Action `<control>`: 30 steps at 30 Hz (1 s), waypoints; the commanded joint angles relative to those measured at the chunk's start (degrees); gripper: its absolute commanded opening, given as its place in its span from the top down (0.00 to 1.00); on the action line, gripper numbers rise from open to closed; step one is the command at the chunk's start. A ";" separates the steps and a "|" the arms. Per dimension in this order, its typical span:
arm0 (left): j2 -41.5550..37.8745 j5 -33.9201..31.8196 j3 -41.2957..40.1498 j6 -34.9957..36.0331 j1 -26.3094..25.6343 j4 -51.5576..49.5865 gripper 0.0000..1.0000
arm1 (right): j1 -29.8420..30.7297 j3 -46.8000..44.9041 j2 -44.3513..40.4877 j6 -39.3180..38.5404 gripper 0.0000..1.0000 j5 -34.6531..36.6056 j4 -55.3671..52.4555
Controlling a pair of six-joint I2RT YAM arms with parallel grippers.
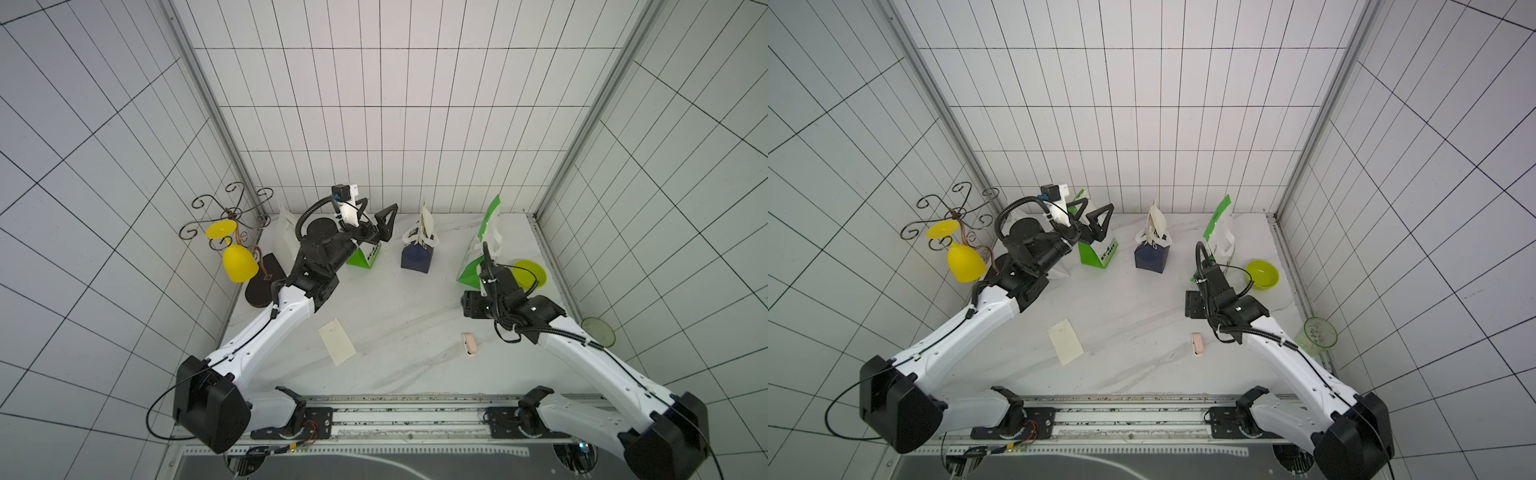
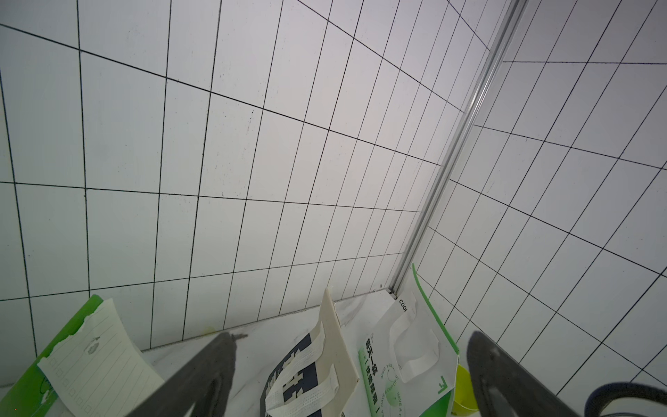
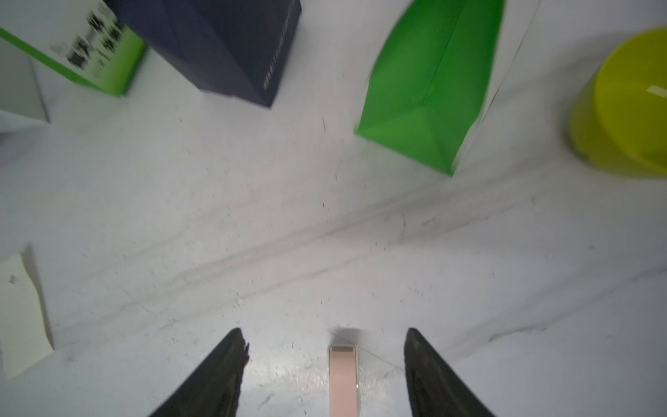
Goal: Staple the receipts to the bags
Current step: Place the stapler at the center of the board, then pick up the takeout bag at the center of the board.
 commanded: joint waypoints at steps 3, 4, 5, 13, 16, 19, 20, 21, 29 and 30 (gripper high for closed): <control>-3.97 2.59 -2.77 -3.82 0.11 -0.54 0.02 | -4.38 18.44 2.79 -4.11 0.28 9.97 2.84; -4.68 2.95 -3.52 -4.48 0.08 -0.39 0.02 | -5.77 20.29 4.10 -4.60 0.28 10.52 5.20; -5.42 3.35 -4.16 -4.80 -0.03 -0.40 0.03 | -7.47 21.96 5.41 -4.75 0.27 10.78 7.23; -9.02 4.22 -4.42 -2.93 -1.03 -7.52 0.03 | -16.35 35.80 21.57 -3.71 0.26 4.73 10.16; -11.39 4.22 -5.65 -2.39 -1.26 -8.29 0.03 | -16.81 37.94 26.47 -3.47 0.26 3.55 10.61; -13.15 4.76 -6.39 -2.18 -1.34 -9.04 0.03 | -16.86 40.08 30.81 -4.03 0.26 3.26 10.99; -13.65 4.86 -6.49 -1.94 -1.40 -9.35 0.03 | -16.89 40.91 32.17 -4.16 0.26 3.42 10.84; -14.12 4.60 -6.61 -1.87 -1.50 -9.60 0.03 | -16.99 41.49 33.22 -4.16 0.26 3.68 10.53; -16.48 4.22 -5.91 -1.18 -1.71 -11.23 0.03 | -19.09 41.75 36.21 -4.30 0.47 3.89 7.61; -16.60 4.25 -5.74 -1.19 -1.69 -11.49 0.03 | -19.38 41.51 36.06 -4.29 0.53 3.76 7.37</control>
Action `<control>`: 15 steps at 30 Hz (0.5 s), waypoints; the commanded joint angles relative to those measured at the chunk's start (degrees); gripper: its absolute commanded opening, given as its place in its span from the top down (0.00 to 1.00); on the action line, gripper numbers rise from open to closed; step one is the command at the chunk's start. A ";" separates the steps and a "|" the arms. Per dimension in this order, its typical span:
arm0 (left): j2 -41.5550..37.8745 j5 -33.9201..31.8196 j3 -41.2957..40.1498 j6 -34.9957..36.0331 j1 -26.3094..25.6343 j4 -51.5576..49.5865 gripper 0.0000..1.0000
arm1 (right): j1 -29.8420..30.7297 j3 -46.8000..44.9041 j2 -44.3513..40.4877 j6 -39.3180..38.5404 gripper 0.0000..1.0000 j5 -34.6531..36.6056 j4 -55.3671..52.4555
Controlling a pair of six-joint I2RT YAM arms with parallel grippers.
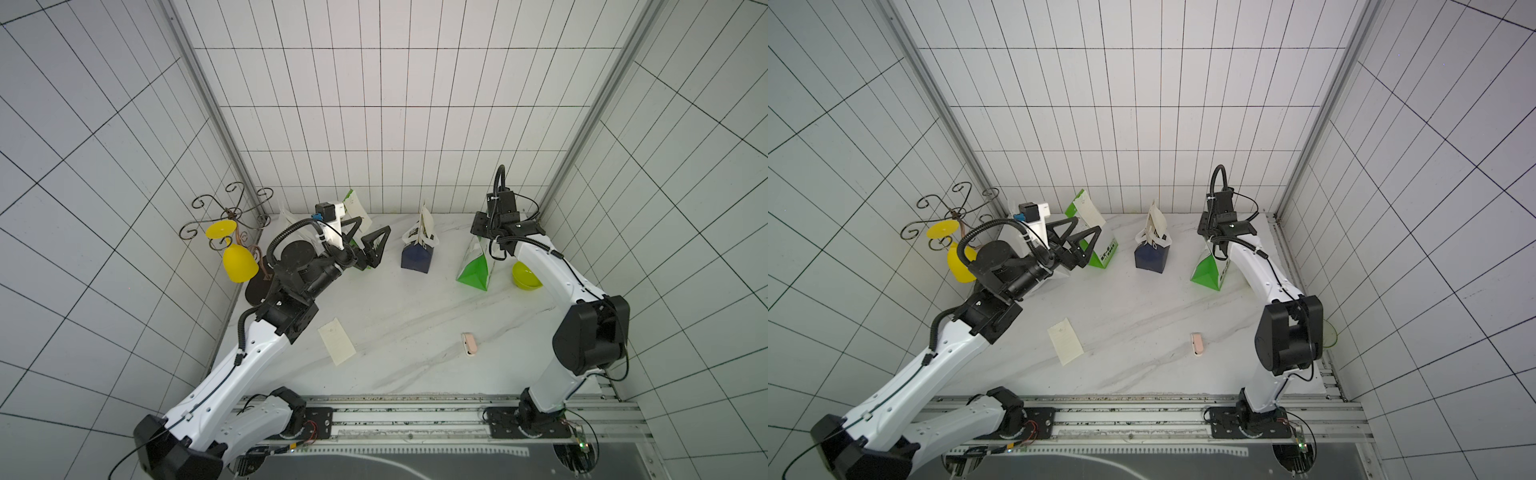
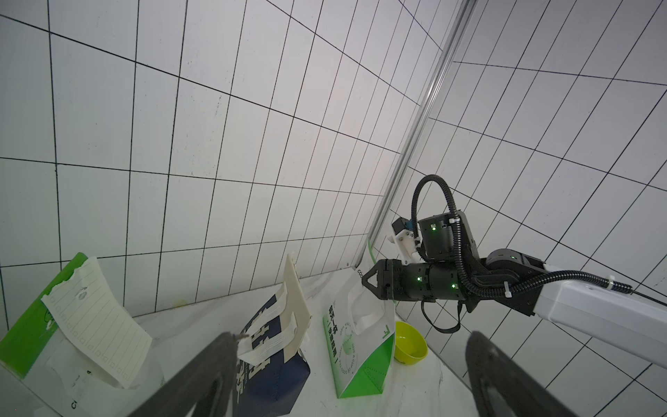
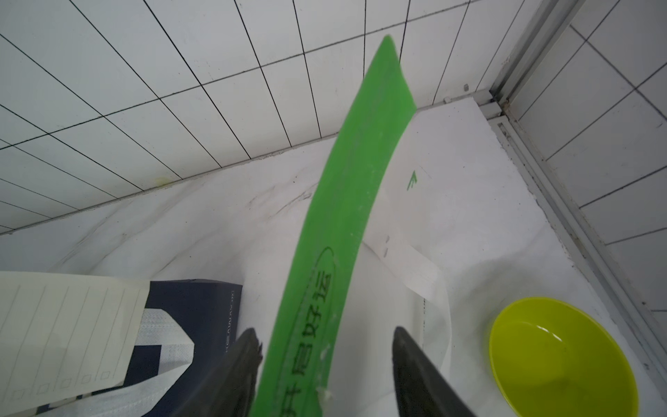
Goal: Staple the receipts to the bags
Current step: Pick up the takeout bag at the center of the board.
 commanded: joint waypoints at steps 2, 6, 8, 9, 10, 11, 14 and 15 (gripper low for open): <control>-0.72 0.36 0.67 0.82 -0.21 -2.07 0.03 | -1.73 4.99 -1.54 -0.09 0.69 0.93 -1.62; -1.16 0.26 0.63 0.96 -0.19 -2.81 0.03 | -2.01 4.69 -3.01 -1.27 0.89 3.01 -1.97; -1.53 0.48 0.63 1.00 -0.21 -3.12 0.03 | -2.03 4.43 -3.98 -1.93 0.96 4.30 -2.02; -1.73 0.47 0.63 1.02 -0.15 -3.34 0.03 | -2.04 4.31 -4.63 -2.27 1.00 4.61 -2.30; -2.02 0.46 0.56 0.96 -0.20 -3.41 0.03 | -2.10 4.12 -5.41 -2.65 1.00 5.01 -2.30; -2.52 0.53 0.47 1.12 -0.20 -3.50 0.03 | -2.09 3.81 -6.42 -3.10 1.00 5.24 -2.32; -3.72 0.37 0.54 1.57 -0.20 -4.44 0.03 | -2.08 2.18 -10.47 -3.98 1.00 6.44 -2.53; -4.09 0.14 0.58 1.65 -0.21 -4.85 0.03 | -2.12 1.14 -12.34 -4.28 1.00 6.71 -2.31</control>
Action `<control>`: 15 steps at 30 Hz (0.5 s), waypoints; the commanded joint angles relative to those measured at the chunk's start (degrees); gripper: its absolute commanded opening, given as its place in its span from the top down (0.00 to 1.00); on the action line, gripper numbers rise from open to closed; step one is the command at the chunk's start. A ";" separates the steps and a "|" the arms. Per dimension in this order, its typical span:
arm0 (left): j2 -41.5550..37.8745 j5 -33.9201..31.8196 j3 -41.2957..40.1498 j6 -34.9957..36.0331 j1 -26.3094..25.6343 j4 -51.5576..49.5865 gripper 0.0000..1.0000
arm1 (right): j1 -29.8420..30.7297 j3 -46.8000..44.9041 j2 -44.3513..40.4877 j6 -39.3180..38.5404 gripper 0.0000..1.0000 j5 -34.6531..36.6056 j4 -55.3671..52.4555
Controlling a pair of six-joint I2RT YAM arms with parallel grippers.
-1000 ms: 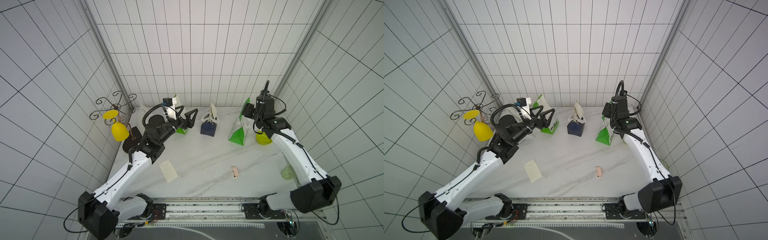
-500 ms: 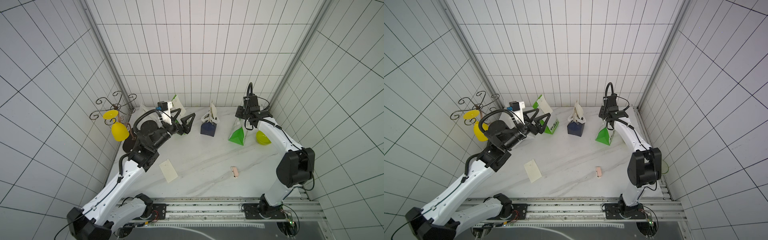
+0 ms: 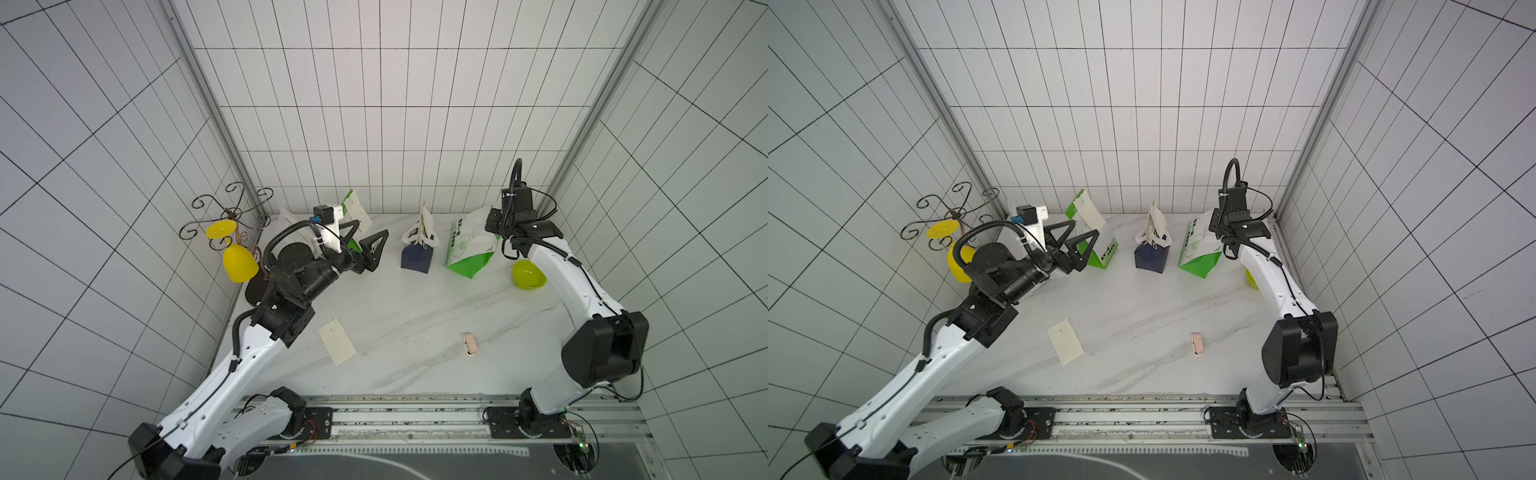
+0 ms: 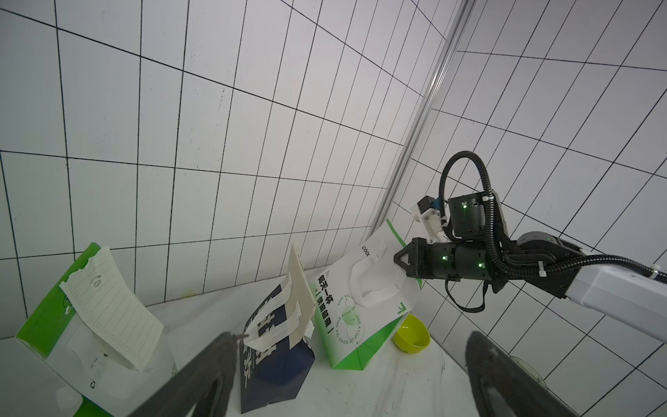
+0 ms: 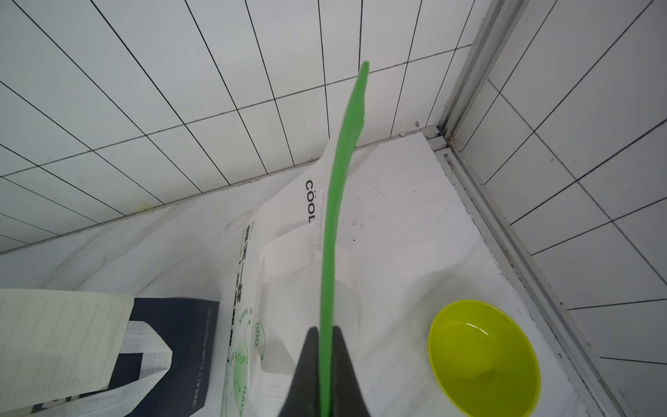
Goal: Staple the receipts to the bags
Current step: Pick up the takeout bag at the center of the board.
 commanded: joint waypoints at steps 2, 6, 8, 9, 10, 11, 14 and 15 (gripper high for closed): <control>-2.37 -0.01 0.78 0.76 -0.16 -2.28 0.03 | -0.31 -0.59 -8.47 -2.07 1.00 2.90 -0.55; -3.30 -0.19 1.24 1.31 -0.21 -4.52 0.03 | -0.25 -1.26 -12.95 -3.27 1.00 0.87 -5.14; -3.84 -0.41 1.26 1.76 -0.12 -5.30 0.03 | -0.24 -2.61 -15.62 -3.47 1.00 -0.81 -6.35; -4.05 -0.56 1.20 1.91 -0.10 -5.65 0.03 | -0.02 -2.70 -16.61 -3.56 1.00 -1.48 -7.75; -4.24 -0.54 1.09 2.03 -0.08 -5.73 0.03 | 0.23 -2.78 -17.45 -3.77 1.00 -1.17 -9.15; -4.32 -0.72 1.07 2.13 -0.12 -6.08 0.03 | 0.84 -3.01 -18.54 -3.88 1.00 -0.24 -10.48; -4.42 -0.63 1.15 2.21 -0.12 -6.77 0.03 | 2.78 -4.60 -22.08 -3.70 1.00 0.34 -13.26; -4.54 -0.70 1.15 2.13 -0.07 -6.84 0.03 | 3.42 -4.55 -22.74 -3.57 1.00 0.38 -14.69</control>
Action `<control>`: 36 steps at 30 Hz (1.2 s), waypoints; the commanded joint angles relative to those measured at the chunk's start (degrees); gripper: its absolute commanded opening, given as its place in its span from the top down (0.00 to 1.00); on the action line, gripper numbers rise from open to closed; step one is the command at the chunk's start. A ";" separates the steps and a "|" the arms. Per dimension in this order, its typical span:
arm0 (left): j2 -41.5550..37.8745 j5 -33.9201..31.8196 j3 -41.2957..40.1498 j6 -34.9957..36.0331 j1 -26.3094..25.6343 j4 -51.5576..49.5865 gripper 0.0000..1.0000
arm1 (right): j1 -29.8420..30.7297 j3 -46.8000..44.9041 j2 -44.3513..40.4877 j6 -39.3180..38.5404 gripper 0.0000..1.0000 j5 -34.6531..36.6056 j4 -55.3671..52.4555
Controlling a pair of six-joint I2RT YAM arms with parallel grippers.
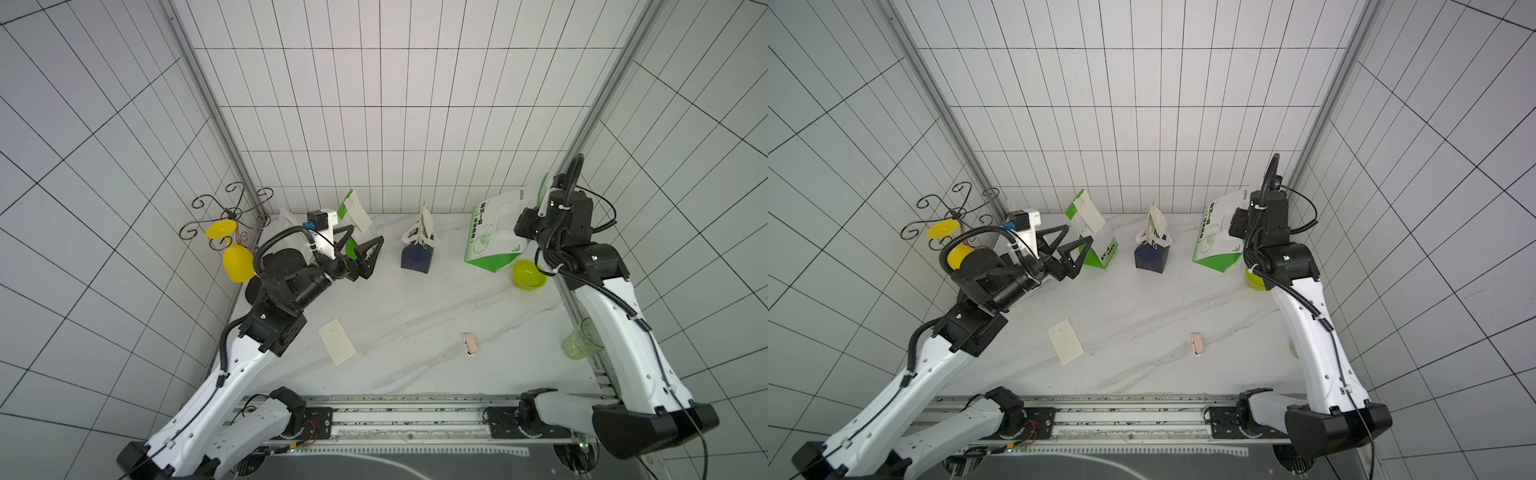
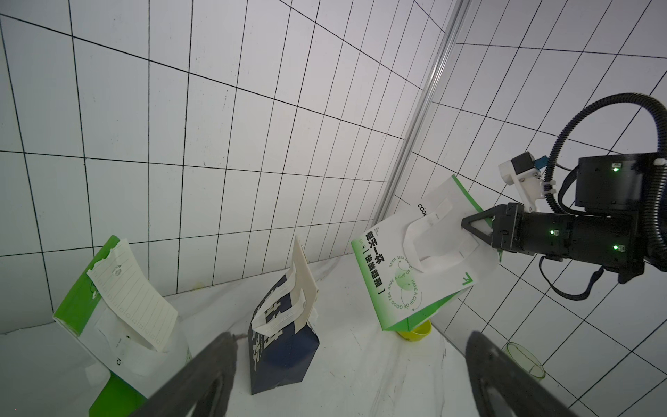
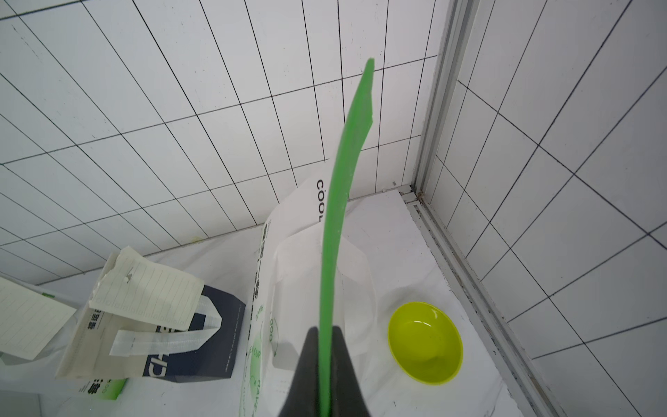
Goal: Staple the receipts to the bags
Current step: Pick up the takeout bag at the center of the board, then place the takeout bag at the center of the board.
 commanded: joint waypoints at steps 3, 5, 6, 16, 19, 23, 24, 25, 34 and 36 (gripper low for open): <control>-1.09 -0.86 1.09 0.60 0.04 -1.74 0.03 | 4.68 -1.97 -2.43 -0.61 1.00 1.63 -10.98; -1.37 -1.00 1.18 0.62 0.17 -2.09 0.03 | 6.43 -1.35 -2.65 -0.27 1.00 1.84 -13.37; -1.44 -1.08 1.31 0.68 0.33 -2.22 0.03 | 7.34 -0.84 -2.62 -0.01 1.00 1.96 -14.57; -2.41 0.55 1.18 -0.46 1.55 -1.79 0.03 | 13.56 3.74 -1.68 -0.58 1.00 -2.59 -25.03; -2.46 0.74 1.21 -0.55 1.61 -1.75 0.03 | 14.98 3.61 -1.85 -1.99 1.00 -6.00 -25.86; -2.90 0.61 1.18 -0.75 1.58 -1.70 0.03 | 17.04 4.44 -2.50 -4.58 1.00 -9.93 -25.87; -2.98 0.54 1.18 -0.73 1.57 -1.71 0.03 | 17.45 4.46 -2.84 -5.54 1.00 -11.85 -25.53; -3.03 0.45 1.18 -0.81 1.56 -1.62 0.03 | 17.73 4.65 -3.19 -5.90 1.00 -12.94 -25.35; -2.62 -0.25 1.00 -1.22 1.55 -1.64 0.03 | 22.88 2.05 -4.95 -6.85 1.00 -18.74 -21.74; -2.63 -0.75 0.91 -1.72 1.47 -1.53 0.03 | 26.44 -0.27 -5.97 -3.58 1.00 -15.65 -17.51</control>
